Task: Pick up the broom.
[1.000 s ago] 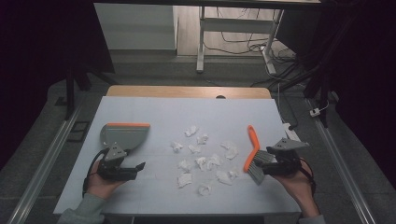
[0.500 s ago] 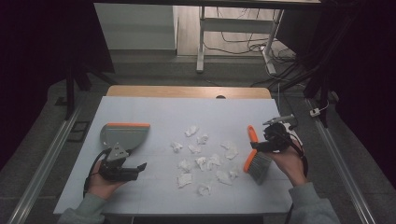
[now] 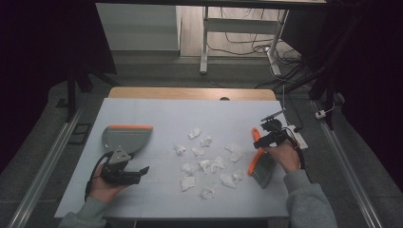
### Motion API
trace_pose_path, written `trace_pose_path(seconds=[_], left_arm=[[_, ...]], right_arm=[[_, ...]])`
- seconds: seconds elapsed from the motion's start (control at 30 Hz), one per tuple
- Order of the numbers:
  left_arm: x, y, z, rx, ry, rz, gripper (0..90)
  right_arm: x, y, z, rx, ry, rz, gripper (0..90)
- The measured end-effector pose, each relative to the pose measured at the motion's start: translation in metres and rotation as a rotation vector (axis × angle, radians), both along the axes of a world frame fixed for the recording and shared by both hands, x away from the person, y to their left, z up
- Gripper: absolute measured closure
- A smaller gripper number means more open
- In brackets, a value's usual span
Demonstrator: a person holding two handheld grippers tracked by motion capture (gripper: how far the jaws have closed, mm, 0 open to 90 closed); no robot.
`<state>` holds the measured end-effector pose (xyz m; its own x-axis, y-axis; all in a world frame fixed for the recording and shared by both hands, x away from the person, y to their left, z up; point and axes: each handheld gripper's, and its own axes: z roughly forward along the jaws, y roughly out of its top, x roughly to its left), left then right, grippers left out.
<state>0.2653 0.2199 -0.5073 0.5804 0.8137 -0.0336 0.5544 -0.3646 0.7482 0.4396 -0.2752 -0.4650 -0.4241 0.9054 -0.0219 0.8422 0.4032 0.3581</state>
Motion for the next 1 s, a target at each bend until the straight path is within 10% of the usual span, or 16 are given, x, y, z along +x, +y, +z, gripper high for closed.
trace_pose_path(seconds=[0.4, 1.0], left_arm=[[0.0, 0.0, -0.001, 0.005, 0.007, -0.003, 22.7], [-0.002, -0.001, -0.001, 0.009, 0.01, -0.008, 22.7]], right_arm=[[0.011, 0.004, -0.023, -0.04, 0.076, -0.059, 45.1], [0.008, 0.01, -0.024, -0.081, 0.05, -0.106, 70.4]])
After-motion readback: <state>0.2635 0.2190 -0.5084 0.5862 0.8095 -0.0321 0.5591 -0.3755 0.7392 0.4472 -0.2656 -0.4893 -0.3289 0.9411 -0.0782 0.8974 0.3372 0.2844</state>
